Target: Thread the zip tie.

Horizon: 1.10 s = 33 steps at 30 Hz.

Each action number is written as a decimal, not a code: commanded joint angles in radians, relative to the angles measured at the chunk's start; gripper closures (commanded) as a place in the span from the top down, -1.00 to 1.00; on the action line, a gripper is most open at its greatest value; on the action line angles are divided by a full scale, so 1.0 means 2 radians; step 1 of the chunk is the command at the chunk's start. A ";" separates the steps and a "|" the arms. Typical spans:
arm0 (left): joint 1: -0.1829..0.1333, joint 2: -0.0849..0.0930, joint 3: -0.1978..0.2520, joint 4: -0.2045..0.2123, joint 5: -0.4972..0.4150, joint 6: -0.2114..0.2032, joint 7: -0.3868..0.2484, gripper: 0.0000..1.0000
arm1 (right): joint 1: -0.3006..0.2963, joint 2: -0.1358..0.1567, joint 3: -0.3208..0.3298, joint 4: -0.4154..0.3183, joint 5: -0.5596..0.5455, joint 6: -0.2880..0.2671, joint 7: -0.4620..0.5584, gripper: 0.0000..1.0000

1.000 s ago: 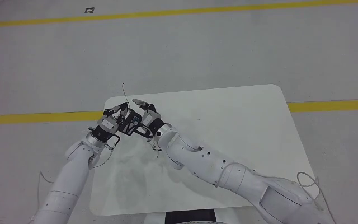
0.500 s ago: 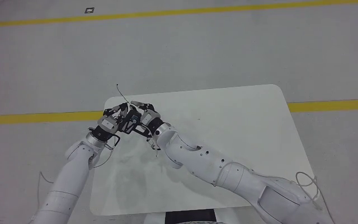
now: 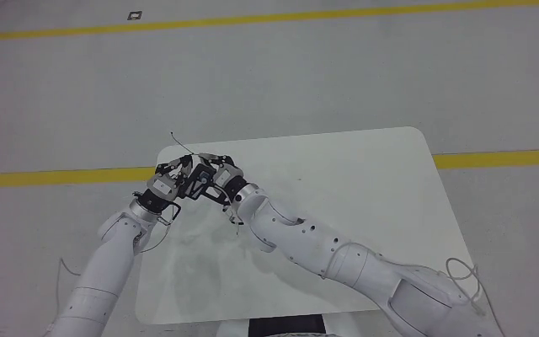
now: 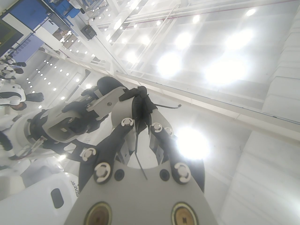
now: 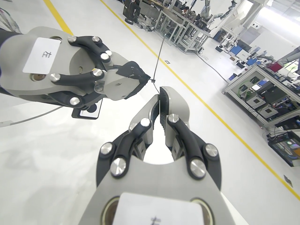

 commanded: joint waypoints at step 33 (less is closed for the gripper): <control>0.000 0.000 0.000 0.000 0.000 0.000 0.000 -1.00 | -0.011 0.031 -0.010 -0.019 0.000 0.010 0.039 -1.00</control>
